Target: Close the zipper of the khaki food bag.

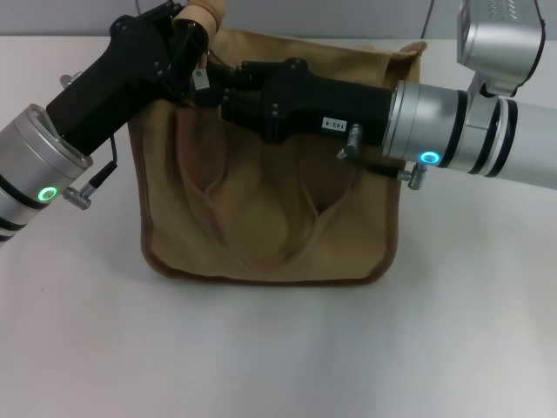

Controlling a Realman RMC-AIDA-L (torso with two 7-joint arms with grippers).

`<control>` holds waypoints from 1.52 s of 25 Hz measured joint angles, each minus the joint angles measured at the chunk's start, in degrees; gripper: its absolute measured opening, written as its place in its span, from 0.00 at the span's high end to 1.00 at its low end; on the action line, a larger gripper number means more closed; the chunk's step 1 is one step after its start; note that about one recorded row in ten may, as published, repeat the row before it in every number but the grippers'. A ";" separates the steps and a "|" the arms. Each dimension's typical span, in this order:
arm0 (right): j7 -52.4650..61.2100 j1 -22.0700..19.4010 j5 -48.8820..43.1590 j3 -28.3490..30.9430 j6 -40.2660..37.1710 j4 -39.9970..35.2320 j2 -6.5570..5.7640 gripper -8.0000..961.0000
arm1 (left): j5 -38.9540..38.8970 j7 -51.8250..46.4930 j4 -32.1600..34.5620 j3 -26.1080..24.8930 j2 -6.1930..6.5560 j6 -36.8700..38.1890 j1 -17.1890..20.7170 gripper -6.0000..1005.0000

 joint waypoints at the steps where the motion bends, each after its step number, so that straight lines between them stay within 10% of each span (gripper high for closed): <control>1: 0.00 0.02 0.00 0.02 0.00 0.00 0.00 0.78 | 0.00 0.00 -0.01 0.00 0.00 0.00 -0.01 0.97; 28: 0.00 1.19 -0.05 -0.26 2.30 0.84 0.03 0.72 | 0.00 0.18 -0.02 0.01 -0.01 -0.56 -0.44 0.97; 38: -0.13 0.27 -0.05 -0.01 2.46 0.59 -0.04 0.88 | 0.00 0.18 -0.03 0.00 0.00 -0.63 -0.52 0.97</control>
